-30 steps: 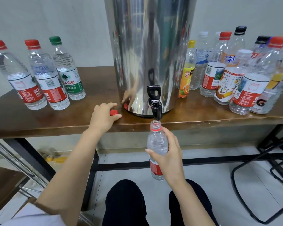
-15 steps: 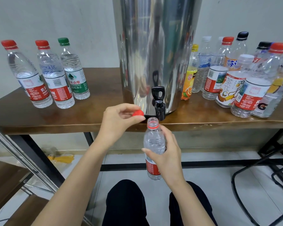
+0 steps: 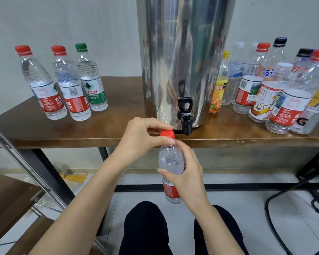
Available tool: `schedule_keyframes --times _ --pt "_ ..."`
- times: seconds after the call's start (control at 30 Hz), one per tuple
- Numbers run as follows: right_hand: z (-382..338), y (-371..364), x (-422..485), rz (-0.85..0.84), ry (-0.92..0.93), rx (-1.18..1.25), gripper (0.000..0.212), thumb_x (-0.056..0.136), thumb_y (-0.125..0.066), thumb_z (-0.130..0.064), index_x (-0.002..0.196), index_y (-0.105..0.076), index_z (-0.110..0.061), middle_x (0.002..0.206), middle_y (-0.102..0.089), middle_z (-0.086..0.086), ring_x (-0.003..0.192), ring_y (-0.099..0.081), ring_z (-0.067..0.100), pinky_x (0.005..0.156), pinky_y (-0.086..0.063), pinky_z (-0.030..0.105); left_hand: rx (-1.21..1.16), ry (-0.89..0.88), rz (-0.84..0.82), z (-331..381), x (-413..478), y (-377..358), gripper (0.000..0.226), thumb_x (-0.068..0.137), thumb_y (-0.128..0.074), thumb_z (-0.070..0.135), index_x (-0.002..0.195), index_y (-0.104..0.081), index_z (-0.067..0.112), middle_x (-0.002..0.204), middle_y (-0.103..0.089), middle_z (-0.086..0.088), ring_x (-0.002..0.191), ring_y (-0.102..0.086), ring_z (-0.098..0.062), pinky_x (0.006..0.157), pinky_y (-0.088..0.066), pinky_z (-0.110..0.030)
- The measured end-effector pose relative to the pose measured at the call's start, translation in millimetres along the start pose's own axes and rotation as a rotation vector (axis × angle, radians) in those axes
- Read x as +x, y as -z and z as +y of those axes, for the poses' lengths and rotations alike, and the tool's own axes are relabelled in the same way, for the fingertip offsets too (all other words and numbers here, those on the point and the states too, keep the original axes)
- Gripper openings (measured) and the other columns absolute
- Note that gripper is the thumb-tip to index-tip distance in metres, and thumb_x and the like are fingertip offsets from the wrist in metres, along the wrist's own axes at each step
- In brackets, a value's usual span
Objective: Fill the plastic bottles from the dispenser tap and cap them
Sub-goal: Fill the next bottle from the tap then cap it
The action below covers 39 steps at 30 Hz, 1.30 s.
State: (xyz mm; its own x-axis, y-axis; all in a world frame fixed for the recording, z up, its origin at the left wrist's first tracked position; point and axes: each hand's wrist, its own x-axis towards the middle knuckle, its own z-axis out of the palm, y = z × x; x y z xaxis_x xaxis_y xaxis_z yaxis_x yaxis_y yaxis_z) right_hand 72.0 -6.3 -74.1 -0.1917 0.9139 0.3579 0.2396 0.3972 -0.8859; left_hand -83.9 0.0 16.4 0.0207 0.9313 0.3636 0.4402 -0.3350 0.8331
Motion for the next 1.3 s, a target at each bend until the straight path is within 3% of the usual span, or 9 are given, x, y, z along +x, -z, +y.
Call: schedule_keyframes --times 0.27,0.43,0.6,0.7,0.8,0.93,1.03,1.17,1.3 --pt "-5.9 0.9 1.6 -0.027 -0.009 0.045 0.079 0.07 -0.088 -0.021 0.125 -0.044 -0.057 0.126 -0.052 -0.027 0.119 -0.049 -0.005 0.103 -0.048 0.037 -0.191 0.074 -0.149 -1.1 -6.0 11.0 0.027 0.086 -0.069 0.003 0.109 -0.074 0.017 0.117 -0.073 0.005 0.112 -0.066 -0.006 0.091 -0.053 -0.021" --pt "-9.5 -1.1 5.1 -0.032 0.005 0.05 0.078 0.07 -0.088 -0.019 0.127 -0.046 -0.052 0.126 -0.053 -0.024 0.119 -0.05 -0.003 0.103 -0.048 0.038 -0.148 0.017 -0.047 -2.1 -10.4 4.5 0.019 0.09 -0.068 0.012 0.104 -0.074 0.023 0.113 -0.07 0.007 0.107 -0.066 -0.008 0.094 -0.052 -0.027" --pt "-11.5 -7.8 13.5 -0.029 0.03 0.049 0.08 0.067 -0.089 -0.017 0.128 -0.048 -0.05 0.124 -0.055 -0.021 0.118 -0.053 -0.001 0.101 -0.049 0.038 -0.194 0.018 -0.101 1.9 -11.2 7.5 0.025 0.102 -0.048 0.011 0.123 -0.061 0.018 0.119 -0.071 0.002 0.113 -0.063 -0.007 0.093 -0.047 -0.017" --pt "-15.8 -13.7 21.5 -0.048 0.046 0.051 0.081 0.067 -0.089 -0.017 0.121 -0.046 -0.06 0.124 -0.056 -0.021 0.116 -0.055 0.0 0.099 -0.051 0.037 -0.167 0.004 -0.034 1.9 -7.8 12.9 0.029 0.094 -0.062 0.023 0.124 -0.06 0.02 0.116 -0.07 0.008 0.113 -0.062 -0.006 0.096 -0.048 -0.024" --pt "-23.3 -19.7 31.1 -0.07 0.068 0.046 0.083 0.067 -0.089 -0.017 0.114 -0.044 -0.069 0.124 -0.057 -0.022 0.115 -0.055 -0.004 0.098 -0.051 0.032 -0.113 -0.027 0.099 -2.0 -0.2 21.0 0.033 0.087 -0.073 0.014 0.116 -0.062 0.023 0.1 -0.07 0.009 0.1 -0.066 -0.009 0.094 -0.053 -0.033" --pt "-32.1 -30.5 45.8 -0.102 0.088 0.086 0.08 0.066 -0.09 -0.018 0.129 -0.051 -0.047 0.13 -0.057 -0.019 0.12 -0.055 0.001 0.102 -0.049 0.039 -0.245 -0.047 0.048 -2.4 8.6 39.9 0.045 0.093 -0.055 0.033 0.136 -0.047 0.021 0.114 -0.073 0.001 0.104 -0.065 -0.007 0.09 -0.047 -0.018" --pt "-45.6 -38.7 62.2 -0.104 0.135 0.115 0.082 0.062 -0.09 -0.029 0.131 -0.05 -0.048 0.131 -0.058 -0.018 0.122 -0.057 0.009 0.103 -0.048 0.042 -0.224 -0.058 0.314 -22.9 20.3 54.4 0.049 0.096 -0.042 0.049 0.138 -0.046 0.023 0.13 -0.064 0.008 0.123 -0.055 -0.002 0.106 -0.042 -0.022" --pt "-79.6 -49.8 91.6 -0.095 0.242 0.151 0.078 0.061 -0.084 -0.045 0.127 -0.046 -0.059 0.126 -0.059 -0.019 0.119 -0.059 0.011 0.1 -0.05 0.043 0.089 0.03 0.843 -93.7 40.9 81.0 0.036 0.103 -0.043 0.033 0.133 -0.052 0.015 0.133 -0.056 -0.002 0.128 -0.048 -0.017 0.111 -0.037 -0.038" --pt "-102.8 -77.1 132.9 -0.043 0.309 0.175 0.081 0.067 -0.085 -0.042 0.134 -0.042 -0.053 0.131 -0.057 -0.016 0.118 -0.059 0.009 0.099 -0.051 0.044 0.449 0.271 0.943 -143.9 50.4 98.2 0.046 0.105 -0.04 0.031 0.146 -0.04 0.01 0.154 -0.037 -0.015 0.143 -0.028 -0.034 0.117 -0.022 -0.049"
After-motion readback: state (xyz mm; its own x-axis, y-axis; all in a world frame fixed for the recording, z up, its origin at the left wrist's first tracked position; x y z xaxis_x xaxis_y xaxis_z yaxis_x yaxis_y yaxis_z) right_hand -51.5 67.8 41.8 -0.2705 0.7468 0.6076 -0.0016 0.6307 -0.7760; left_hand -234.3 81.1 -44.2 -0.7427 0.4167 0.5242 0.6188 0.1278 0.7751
